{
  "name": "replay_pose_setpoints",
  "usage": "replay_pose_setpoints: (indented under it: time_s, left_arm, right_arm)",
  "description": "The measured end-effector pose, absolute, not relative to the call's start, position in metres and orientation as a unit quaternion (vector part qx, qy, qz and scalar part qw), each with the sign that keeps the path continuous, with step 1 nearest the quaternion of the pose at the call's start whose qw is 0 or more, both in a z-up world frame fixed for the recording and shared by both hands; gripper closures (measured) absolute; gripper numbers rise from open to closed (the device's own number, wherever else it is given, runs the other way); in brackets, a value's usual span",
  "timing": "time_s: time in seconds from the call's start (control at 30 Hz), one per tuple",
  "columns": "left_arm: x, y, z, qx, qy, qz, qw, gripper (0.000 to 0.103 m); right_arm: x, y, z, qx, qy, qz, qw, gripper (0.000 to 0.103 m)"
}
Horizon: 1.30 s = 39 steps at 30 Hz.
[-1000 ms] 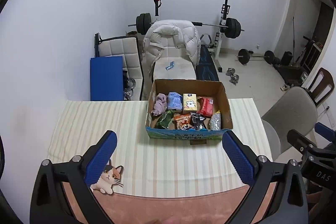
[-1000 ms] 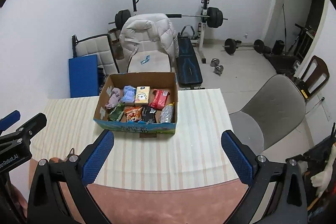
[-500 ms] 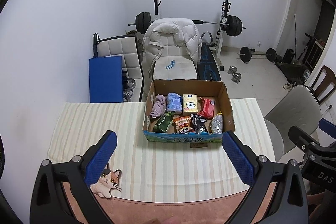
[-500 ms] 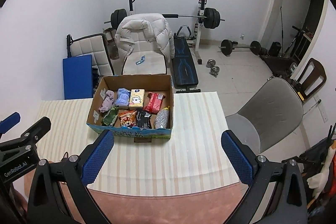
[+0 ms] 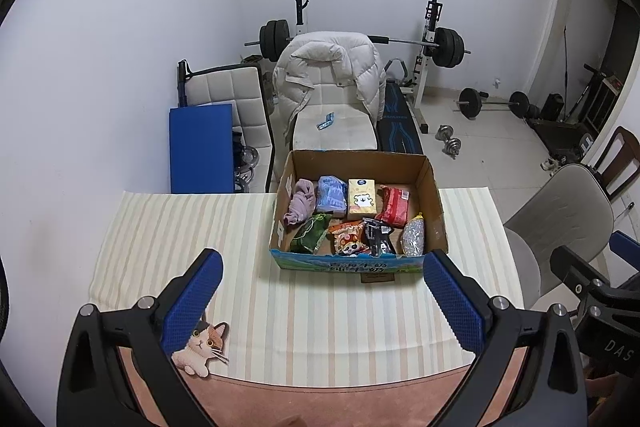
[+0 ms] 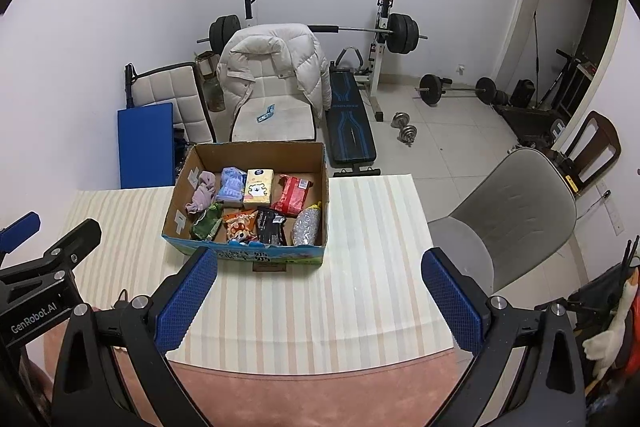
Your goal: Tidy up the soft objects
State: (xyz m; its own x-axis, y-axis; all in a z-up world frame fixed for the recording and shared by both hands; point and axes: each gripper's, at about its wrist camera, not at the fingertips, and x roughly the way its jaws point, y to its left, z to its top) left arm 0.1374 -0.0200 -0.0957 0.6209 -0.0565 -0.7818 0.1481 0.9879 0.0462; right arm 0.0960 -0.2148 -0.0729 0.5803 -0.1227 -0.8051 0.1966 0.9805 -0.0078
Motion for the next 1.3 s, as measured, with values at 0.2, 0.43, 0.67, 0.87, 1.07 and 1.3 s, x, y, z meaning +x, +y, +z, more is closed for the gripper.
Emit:
replay_pose_setpoints:
  time_s: [0.2,0.43,0.67,0.87,1.07,1.3]
  left_arm:
    - [0.1373,-0.0213,-0.0956,0.055,0.431,-0.058,0.899,0.000]
    - [0.1377,-0.0209,-0.0960,0.056,0.428,-0.054,0.900,0.000]
    - [0.1372,-0.0195,-0.0971,0.062,0.432,-0.049,0.898,0.000]
    - [0.1381,-0.0152,-0.0969,0.060,0.431,-0.049,0.899,0.000]
    - [0.1383,-0.0143,-0.0957,0.060,0.430,-0.048,0.899,0.000]
    - [0.1382,-0.0131,-0.0949,0.060,0.431,-0.048,0.899,0.000]
  right_arm:
    - [0.0929,-0.2163,-0.0727,0.040,0.445,-0.094,0.890,0.000]
    - [0.0939,-0.2161,-0.0729,0.043,0.444,-0.095,0.890,0.000]
    - [0.0917,-0.2184,-0.0731,0.048,0.445,-0.095,0.889,0.000]
    - [0.0925,-0.2180,-0.0727,0.046,0.443,-0.095,0.890,0.000]
    - [0.0925,-0.2179,-0.0725,0.045,0.444,-0.096,0.890,0.000]
    - [0.0941,-0.2177,-0.0729,0.044,0.443,-0.096,0.891,0.000]
